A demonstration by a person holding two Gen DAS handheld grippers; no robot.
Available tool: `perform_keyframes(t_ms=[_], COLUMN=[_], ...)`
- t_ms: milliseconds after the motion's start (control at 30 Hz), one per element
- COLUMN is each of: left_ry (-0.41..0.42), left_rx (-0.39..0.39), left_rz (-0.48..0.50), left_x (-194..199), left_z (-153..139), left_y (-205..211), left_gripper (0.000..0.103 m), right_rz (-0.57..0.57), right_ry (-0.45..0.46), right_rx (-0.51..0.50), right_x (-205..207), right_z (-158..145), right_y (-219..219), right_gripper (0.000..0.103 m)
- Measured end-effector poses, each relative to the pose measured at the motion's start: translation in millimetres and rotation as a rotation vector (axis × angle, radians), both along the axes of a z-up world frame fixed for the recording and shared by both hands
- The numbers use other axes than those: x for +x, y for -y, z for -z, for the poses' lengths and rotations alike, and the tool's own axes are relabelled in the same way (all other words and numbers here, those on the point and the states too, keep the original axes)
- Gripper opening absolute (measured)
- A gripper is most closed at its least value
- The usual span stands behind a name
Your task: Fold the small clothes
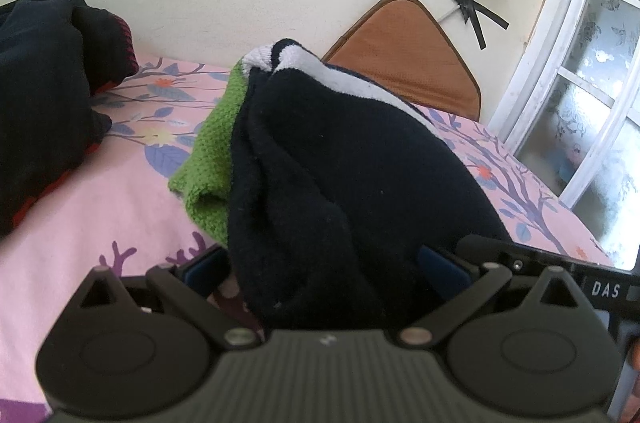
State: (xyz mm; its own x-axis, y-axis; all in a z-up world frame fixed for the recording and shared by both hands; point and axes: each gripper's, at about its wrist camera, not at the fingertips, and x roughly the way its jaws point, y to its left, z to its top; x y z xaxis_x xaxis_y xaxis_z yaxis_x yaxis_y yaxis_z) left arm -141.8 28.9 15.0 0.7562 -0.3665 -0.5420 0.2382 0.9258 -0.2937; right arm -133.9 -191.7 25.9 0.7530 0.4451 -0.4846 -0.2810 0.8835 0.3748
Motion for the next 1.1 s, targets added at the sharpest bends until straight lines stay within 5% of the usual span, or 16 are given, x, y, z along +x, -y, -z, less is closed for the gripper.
perform_keyframes(t_ms=[1100], left_ry=[0.000], left_rx=[-0.005], left_rz=[-0.008], left_x=[1.9], left_z=[0.0], left_y=[0.0], left_gripper=[0.103], right_rz=[0.006], right_ry=[0.007], right_rx=[-0.025], right_x=[-2.2], right_z=[-1.8], right_y=[-1.8], right_gripper=[0.103])
